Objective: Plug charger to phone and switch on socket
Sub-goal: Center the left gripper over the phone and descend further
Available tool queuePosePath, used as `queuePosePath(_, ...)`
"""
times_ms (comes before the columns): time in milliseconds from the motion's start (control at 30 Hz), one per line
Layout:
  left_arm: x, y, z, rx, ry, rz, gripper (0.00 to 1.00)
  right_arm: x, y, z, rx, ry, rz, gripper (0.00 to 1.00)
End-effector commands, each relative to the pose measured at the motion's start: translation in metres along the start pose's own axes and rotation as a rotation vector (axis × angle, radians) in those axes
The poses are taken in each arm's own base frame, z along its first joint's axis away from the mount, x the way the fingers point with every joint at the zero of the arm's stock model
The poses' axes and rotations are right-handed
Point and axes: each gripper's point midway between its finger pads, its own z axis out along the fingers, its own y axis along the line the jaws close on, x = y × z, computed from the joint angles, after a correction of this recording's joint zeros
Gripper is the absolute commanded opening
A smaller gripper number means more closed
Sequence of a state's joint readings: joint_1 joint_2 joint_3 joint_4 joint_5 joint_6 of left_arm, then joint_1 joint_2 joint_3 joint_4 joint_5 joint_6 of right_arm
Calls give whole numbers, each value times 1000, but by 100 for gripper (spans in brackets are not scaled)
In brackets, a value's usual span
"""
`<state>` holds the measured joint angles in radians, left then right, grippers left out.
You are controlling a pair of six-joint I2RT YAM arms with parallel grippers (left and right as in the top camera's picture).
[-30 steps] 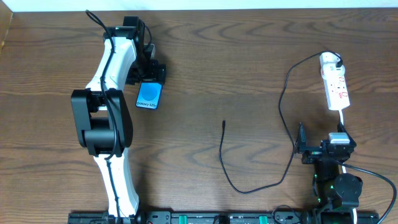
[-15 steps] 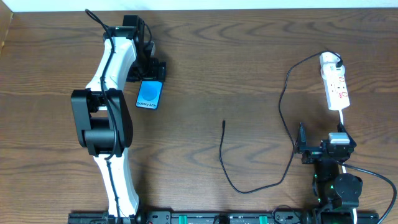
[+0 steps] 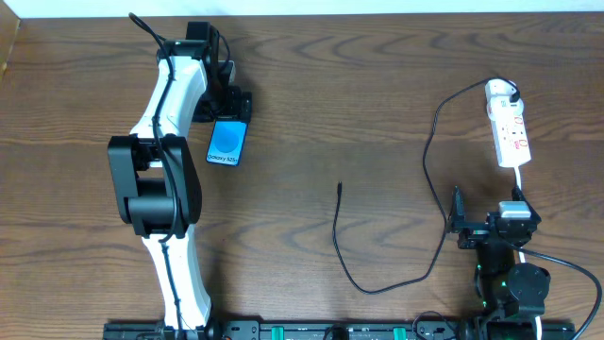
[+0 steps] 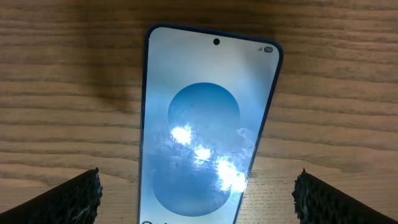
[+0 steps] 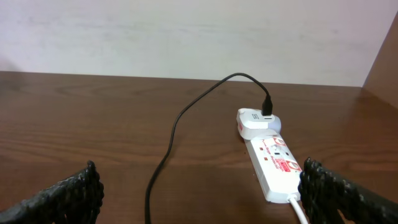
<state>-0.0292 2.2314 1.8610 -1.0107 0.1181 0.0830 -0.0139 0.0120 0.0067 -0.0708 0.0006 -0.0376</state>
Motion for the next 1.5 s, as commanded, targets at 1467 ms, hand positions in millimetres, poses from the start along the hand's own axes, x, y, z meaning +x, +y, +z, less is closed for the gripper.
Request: queuePosePath(1467,9,-5,29,-63,19,45,98,1,-3,0,14,1,-8,99)
